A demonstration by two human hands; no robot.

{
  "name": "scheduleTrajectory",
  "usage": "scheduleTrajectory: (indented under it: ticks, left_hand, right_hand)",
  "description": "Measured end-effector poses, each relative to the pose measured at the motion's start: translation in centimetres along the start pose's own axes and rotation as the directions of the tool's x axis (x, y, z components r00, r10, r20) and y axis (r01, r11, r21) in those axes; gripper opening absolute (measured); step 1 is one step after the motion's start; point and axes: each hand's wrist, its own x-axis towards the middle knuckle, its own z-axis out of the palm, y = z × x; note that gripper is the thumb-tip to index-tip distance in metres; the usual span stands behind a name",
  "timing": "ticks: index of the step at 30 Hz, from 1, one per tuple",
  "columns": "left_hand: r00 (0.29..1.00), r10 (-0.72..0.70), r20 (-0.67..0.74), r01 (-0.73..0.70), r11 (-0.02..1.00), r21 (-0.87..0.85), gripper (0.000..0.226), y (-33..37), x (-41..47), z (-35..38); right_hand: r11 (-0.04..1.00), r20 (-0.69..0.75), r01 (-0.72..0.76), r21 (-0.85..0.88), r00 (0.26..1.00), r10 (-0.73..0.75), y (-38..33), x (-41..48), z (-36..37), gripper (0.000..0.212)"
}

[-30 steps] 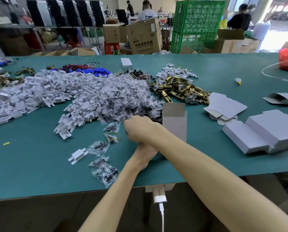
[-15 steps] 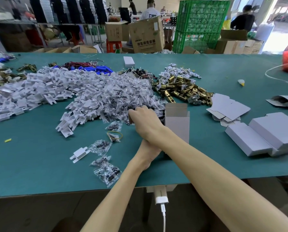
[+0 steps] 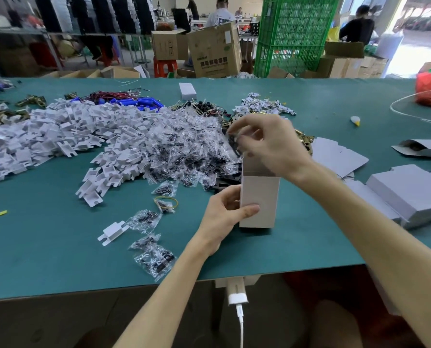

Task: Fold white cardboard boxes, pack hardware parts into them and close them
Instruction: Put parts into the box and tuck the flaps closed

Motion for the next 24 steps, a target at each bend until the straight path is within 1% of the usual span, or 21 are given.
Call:
scheduleTrajectory:
  ticks: [4, 5, 8, 10, 12, 14, 16, 20, 24]
  left_hand:
    - [1.0, 0.019, 0.015, -0.019, 0.999, -0.028, 0.043, 0.0, 0.0, 0.0]
    - [1.0, 0.022, 0.015, -0.022, 0.999, -0.029, 0.042, 0.0, 0.0, 0.0]
    - [1.0, 0.019, 0.013, -0.018, 0.999, -0.035, 0.041, -0.1, 0.0, -0.1]
    - [1.0, 0.028, 0.008, -0.027, 0.998, -0.06, 0.038, -0.1, 0.0, 0.0]
    - [0.999, 0.032, -0.003, -0.032, 0.995, -0.1, 0.036, 0.1, -0.2, 0.2]
    - [0.999, 0.031, -0.012, -0.032, 0.992, -0.125, 0.036, 0.2, -0.2, 0.3]
    - [0.999, 0.029, -0.014, -0.031, 0.992, -0.124, 0.032, 0.2, -0.1, 0.3]
    - [1.0, 0.026, -0.014, -0.028, 0.992, -0.121, 0.027, 0.2, -0.1, 0.2]
    - [1.0, 0.03, -0.008, -0.031, 0.992, -0.124, 0.028, 0.3, -0.2, 0.2]
  right_hand:
    - [0.999, 0.049, -0.02, 0.049, 0.999, 0.018, 0.7, -1.1, -3.3, 0.028]
    - [0.999, 0.058, -0.021, 0.024, 0.998, 0.02, 1.0, -1.2, -3.7, 0.028]
    - [0.99, 0.087, -0.002, -0.144, 0.996, 0.015, 2.3, -1.9, -3.9, 0.023]
    - [0.984, 0.143, 0.02, -0.177, 0.99, 0.006, 2.7, -2.6, -3.6, 0.023]
    - [0.973, 0.174, 0.073, -0.218, 0.984, -0.035, 3.0, -3.3, -3.2, 0.025]
    - [0.951, 0.182, 0.132, -0.28, 0.98, -0.083, 3.3, -3.6, -3.0, 0.02]
    - [0.927, 0.21, 0.163, -0.336, 0.973, -0.095, 3.6, -3.7, -2.9, 0.016]
    - [0.898, 0.3, 0.149, -0.414, 0.954, -0.019, 3.5, -3.9, -2.4, 0.017]
    - [0.849, 0.371, 0.137, -0.51, 0.926, 0.073, 3.0, -3.8, -2.0, 0.025]
